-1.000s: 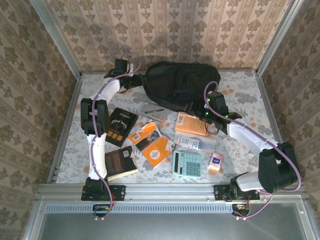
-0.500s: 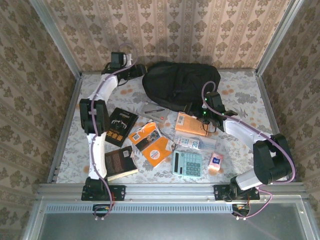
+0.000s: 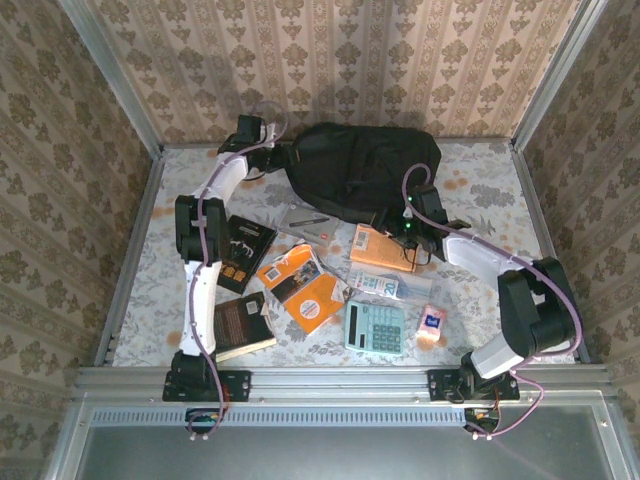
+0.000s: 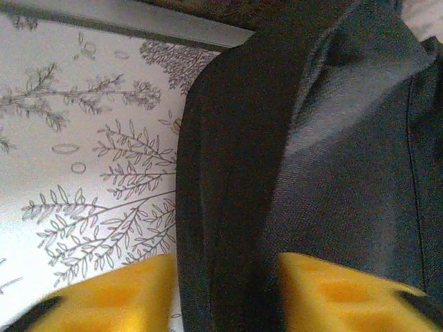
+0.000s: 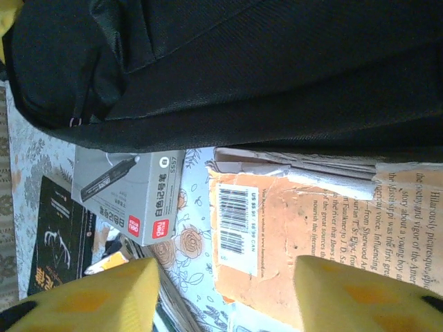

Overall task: Pack the student bag
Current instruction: Rotate the student bag at the top-center of the table.

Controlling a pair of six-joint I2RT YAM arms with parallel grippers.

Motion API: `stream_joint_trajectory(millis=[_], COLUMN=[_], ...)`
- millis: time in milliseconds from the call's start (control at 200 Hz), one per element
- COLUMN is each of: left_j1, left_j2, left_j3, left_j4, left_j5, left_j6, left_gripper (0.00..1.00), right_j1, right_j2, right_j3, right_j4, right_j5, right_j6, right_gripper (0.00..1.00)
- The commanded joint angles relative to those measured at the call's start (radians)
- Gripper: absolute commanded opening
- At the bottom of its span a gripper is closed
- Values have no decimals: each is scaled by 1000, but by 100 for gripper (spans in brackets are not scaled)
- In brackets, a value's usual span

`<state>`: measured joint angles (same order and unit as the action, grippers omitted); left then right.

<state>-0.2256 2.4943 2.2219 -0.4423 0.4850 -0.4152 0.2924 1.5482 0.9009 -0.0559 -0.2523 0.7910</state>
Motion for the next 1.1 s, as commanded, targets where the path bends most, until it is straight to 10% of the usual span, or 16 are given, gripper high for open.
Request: stream_joint_trajectory(millis=[0, 85, 520, 1095], left_j1=[-9, -17, -82, -165], left_j2=[17, 11, -248, -998], left_j3=[48, 57, -72, -1011], left_j4=[-12, -10, -12, 155], left_j5=[11, 20, 12, -214], left_j6=[4, -23, -252, -735], left_gripper=[22, 0, 0, 0], right_j1=[0, 2, -88, -25], right_j2=[40, 70, 293, 338], right_j3=[20, 43, 352, 520], right_j4=[15, -1, -151, -135], right_j5=[-16, -5, 167, -160], right_j6=[31, 37, -78, -172], right_gripper=[47, 40, 35, 57])
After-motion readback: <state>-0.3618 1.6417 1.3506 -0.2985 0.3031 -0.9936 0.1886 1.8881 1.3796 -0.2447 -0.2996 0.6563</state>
